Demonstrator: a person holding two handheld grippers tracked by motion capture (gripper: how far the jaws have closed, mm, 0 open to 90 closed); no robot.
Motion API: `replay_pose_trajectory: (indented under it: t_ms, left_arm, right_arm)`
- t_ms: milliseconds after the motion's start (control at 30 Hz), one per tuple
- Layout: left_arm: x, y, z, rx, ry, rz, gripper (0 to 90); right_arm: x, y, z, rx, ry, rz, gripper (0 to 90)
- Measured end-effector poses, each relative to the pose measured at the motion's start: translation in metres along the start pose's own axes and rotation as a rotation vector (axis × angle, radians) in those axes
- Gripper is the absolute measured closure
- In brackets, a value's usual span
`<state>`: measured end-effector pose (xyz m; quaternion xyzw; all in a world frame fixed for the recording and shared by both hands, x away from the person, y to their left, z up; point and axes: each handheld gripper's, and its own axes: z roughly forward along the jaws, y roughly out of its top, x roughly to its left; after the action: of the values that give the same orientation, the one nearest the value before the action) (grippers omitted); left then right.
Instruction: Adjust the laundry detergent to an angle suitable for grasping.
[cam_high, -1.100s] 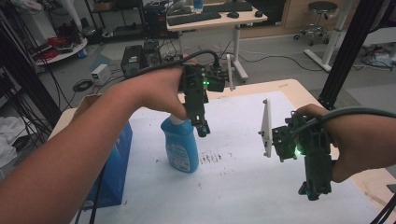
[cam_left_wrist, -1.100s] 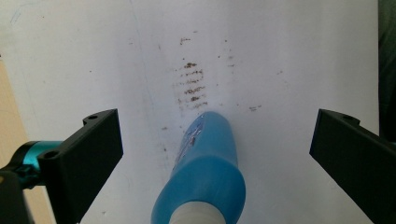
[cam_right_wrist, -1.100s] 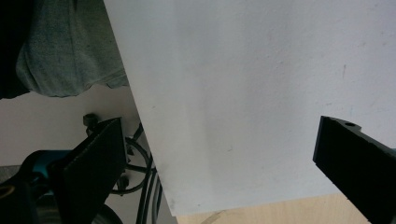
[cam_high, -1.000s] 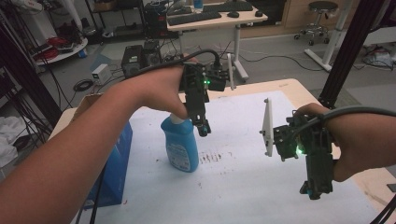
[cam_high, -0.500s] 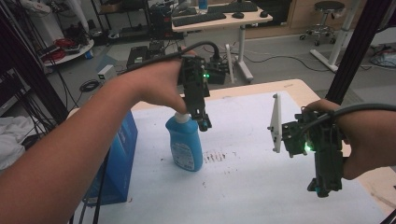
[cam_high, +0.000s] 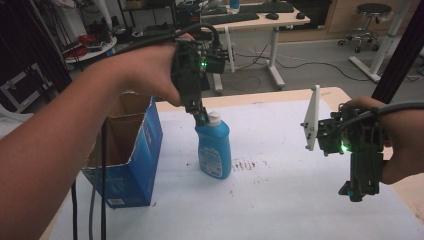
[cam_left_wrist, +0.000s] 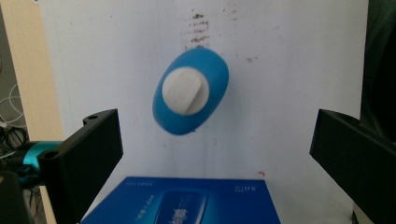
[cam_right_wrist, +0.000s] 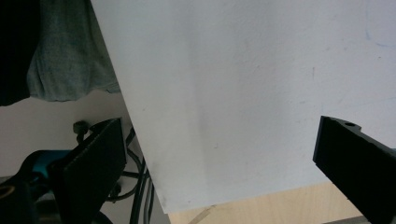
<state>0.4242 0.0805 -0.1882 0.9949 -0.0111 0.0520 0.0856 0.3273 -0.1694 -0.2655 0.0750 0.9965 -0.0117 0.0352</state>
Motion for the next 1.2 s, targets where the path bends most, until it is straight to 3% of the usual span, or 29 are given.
replay_pose_trajectory:
  t_ms: [133,233,533,833,1200]
  left_arm:
    - [0.0,-0.016,-0.004,0.018,0.007,-0.024,2.5]
    - [0.0,-0.026,-0.006,0.025,0.008,-0.041,2.4]
    - [-0.002,-0.052,-0.008,0.025,0.01,-0.064,2.5]
    - [-0.006,-0.065,-0.008,0.011,0.013,-0.072,2.4]
    - [-0.01,-0.071,-0.008,0.005,0.008,-0.072,2.5]
  right_arm:
    - [-0.005,0.003,-0.001,-0.017,-0.008,0.009,2.0]
    - [-0.01,0.004,-0.003,-0.045,-0.027,0.05,2.0]
    - [-0.022,0.012,-0.011,-0.231,-0.028,0.164,2.0]
    - [-0.028,0.026,-0.005,-0.54,0.035,0.273,2.0]
    - [-0.035,0.052,0.019,-0.68,-0.036,0.397,2.0]
